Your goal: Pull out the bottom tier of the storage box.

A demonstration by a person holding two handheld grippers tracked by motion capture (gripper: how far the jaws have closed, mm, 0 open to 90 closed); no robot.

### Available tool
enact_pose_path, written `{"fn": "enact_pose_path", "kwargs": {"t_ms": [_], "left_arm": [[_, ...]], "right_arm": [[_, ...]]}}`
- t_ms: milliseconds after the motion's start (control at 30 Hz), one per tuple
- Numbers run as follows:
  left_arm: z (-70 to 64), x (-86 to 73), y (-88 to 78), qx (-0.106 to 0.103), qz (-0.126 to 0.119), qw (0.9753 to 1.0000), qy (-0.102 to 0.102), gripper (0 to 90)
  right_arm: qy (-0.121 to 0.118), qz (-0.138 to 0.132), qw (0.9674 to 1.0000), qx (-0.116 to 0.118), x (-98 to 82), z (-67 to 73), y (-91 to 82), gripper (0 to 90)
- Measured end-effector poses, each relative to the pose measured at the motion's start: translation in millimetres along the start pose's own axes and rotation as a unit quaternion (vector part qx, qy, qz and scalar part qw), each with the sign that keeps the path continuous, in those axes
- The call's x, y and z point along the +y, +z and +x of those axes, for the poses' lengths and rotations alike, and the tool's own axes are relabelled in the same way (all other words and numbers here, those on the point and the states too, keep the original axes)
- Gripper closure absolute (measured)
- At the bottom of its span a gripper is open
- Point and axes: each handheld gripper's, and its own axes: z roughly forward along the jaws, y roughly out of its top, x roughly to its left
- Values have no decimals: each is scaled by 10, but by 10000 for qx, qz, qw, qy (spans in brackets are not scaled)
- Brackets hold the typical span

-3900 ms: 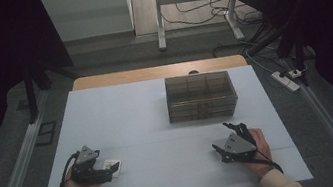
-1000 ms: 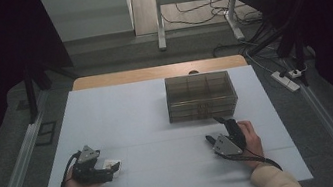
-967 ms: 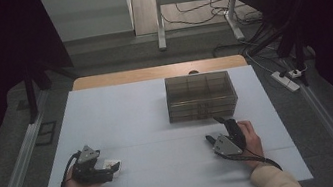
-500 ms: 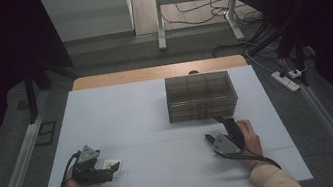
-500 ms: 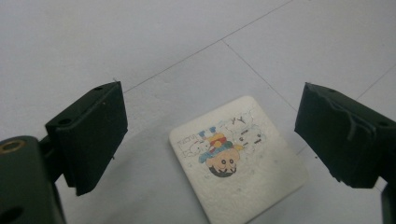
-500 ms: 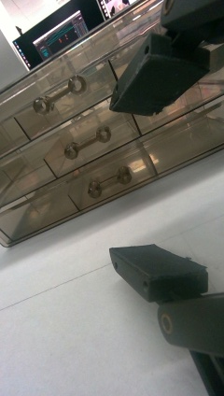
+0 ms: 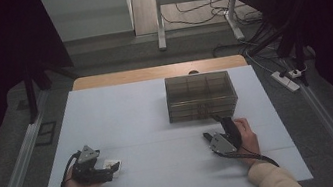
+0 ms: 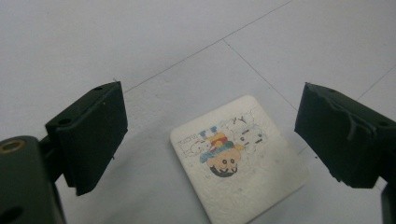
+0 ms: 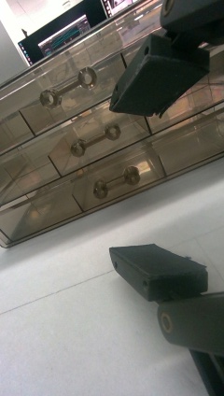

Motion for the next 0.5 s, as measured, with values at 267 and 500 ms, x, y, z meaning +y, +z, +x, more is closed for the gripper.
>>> {"fn": "enact_pose_path", "kwargs": {"t_ms": [267, 500], "left_arm": [[0, -1, 1, 3, -5, 10000, 0, 93], [0, 0, 1, 8, -11, 10000, 4, 93]], "right_arm": [[-3, -3, 10000, -4, -7, -14, 28, 249], [-30, -11, 10000, -23, -15, -24, 45, 249]]}}
